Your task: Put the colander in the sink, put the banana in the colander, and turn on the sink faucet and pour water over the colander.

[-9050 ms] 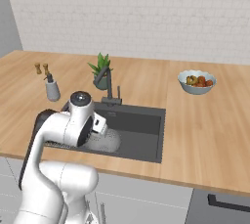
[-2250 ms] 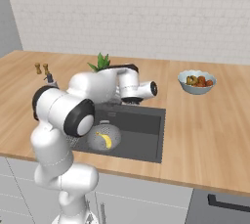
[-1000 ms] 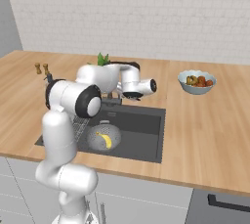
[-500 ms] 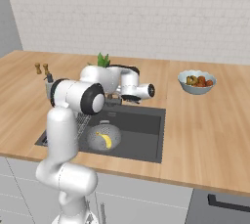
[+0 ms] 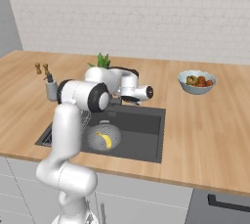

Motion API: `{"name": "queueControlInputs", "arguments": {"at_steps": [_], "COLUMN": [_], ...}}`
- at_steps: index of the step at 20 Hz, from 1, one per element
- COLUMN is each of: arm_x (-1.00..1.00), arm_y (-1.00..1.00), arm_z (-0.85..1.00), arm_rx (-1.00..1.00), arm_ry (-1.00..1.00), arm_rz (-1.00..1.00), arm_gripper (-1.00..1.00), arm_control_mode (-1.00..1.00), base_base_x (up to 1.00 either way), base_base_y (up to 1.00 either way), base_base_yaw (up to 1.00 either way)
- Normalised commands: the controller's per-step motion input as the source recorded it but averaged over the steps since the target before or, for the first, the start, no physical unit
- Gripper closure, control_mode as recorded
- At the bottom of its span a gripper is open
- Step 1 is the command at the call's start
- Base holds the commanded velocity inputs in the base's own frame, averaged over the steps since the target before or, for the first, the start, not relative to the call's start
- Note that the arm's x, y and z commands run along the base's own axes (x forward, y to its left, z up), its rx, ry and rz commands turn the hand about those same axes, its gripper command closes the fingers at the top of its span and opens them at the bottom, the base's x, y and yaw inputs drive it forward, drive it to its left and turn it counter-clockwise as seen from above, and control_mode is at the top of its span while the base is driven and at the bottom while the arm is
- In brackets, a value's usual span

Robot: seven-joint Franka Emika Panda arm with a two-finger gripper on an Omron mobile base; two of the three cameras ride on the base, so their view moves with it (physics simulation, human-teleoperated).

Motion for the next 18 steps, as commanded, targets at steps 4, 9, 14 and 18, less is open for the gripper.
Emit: {"name": "queueControlInputs", "arguments": {"at_steps": [4, 9, 14, 18], "arm_x": [0.24, 0.21, 0.15, 0.13], "arm_y": [0.00, 0.03, 0.11, 0.10], "arm_z": [-0.16, -0.14, -0.10, -0.08], "arm_rx": [0.00, 0.00, 0.00, 0.00], "arm_ry": [0.01, 0.01, 0.00, 0.00], "arm_rz": [-0.04, -0.05, -0.08, -0.12], "arm_gripper": [-1.00, -1.00, -1.00, -1.00], "arm_control_mode": [-1.00, -1.00, -1.00, -1.00], "base_base_x": [0.00, 0.00, 0.00, 0.00], "base_base_y": [0.00, 0.00, 0.00, 0.00], "base_base_yaw": [0.00, 0.00, 0.00, 0.00]}}
